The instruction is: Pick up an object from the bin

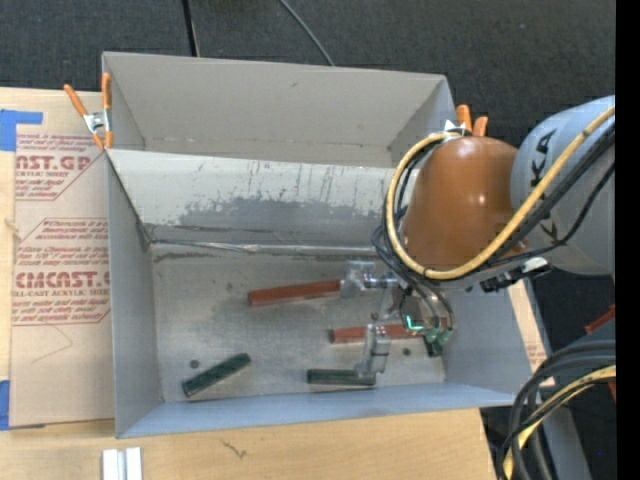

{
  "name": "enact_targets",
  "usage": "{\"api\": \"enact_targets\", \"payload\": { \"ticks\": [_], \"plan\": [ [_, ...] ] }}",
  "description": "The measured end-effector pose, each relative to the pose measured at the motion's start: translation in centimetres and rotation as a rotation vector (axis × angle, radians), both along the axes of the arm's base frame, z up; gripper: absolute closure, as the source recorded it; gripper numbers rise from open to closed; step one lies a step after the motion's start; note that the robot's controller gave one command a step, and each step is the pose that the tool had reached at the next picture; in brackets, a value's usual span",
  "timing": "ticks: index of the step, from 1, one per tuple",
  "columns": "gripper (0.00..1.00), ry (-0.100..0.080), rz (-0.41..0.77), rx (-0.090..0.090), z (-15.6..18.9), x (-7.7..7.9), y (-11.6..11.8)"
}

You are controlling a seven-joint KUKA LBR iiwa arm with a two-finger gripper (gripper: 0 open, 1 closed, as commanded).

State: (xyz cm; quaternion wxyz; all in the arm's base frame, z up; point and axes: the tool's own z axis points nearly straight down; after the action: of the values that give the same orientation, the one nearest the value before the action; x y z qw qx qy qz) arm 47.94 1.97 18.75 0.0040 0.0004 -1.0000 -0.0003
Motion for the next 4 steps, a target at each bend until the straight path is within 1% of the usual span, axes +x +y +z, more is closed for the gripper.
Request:
{"api": "enact_targets", "payload": {
  "ticks": [1,2,3,4],
  "plan": [
    [0.00,-0.008,-0.001,0.000,0.4,0.2,0.0],
    [0.00,-0.017,0.020,0.000,-4.6,1.8,-2.1],
    [0.00,-0.007,0.179,0.001,-8.1,2.5,-4.6],
    [0.00,-0.009,0.269,0.000,-11.3,3.1,-4.4]
  ]
}}
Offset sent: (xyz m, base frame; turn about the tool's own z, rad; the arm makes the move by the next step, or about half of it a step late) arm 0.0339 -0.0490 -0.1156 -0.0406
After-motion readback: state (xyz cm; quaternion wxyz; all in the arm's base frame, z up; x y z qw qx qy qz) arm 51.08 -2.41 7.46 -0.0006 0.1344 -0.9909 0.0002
